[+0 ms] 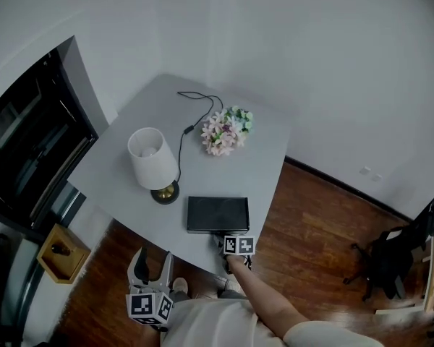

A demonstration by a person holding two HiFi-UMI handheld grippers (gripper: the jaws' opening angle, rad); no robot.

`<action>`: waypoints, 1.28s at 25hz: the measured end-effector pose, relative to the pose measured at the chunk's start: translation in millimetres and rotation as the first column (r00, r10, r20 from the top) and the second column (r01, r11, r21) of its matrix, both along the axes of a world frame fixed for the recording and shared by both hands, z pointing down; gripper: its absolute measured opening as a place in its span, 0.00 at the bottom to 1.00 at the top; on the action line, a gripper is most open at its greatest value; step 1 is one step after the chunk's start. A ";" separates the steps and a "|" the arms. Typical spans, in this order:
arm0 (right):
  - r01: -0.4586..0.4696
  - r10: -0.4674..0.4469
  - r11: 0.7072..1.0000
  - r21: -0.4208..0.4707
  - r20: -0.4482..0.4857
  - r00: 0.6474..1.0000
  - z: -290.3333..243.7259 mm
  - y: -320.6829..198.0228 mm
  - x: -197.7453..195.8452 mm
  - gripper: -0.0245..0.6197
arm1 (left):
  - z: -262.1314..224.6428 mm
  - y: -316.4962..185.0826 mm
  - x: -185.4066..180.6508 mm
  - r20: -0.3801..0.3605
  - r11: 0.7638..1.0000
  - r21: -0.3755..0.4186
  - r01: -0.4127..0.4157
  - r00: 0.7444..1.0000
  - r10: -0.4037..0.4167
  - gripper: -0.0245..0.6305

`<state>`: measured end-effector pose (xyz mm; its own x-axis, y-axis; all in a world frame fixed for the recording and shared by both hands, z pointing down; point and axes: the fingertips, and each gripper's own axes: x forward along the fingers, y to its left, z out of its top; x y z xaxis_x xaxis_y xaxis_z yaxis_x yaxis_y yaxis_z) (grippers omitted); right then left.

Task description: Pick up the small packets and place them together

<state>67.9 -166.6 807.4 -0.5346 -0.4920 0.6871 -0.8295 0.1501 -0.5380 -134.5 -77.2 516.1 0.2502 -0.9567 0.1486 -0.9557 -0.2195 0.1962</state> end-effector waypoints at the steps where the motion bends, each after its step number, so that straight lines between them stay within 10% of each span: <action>1: -0.006 0.006 1.000 -0.004 0.013 1.000 0.9 -0.1 -0.5 0.18 | 1.0 2.2 -6.8 -0.002 1.000 -0.001 0.019 1.000 -0.019 0.48; 32: 0.250 -0.258 0.966 -0.063 -0.192 0.947 6.2 135.9 -2.3 0.21 | 17.5 -30.0 21.0 -0.018 0.991 -0.022 -0.134 0.991 0.133 0.44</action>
<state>65.6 -30.6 813.6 -0.4906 -0.3297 0.8066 -0.8565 0.3527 -0.3768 -113.6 -107.2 533.6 0.3782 -0.9109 0.1651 -0.9147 -0.3403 0.2179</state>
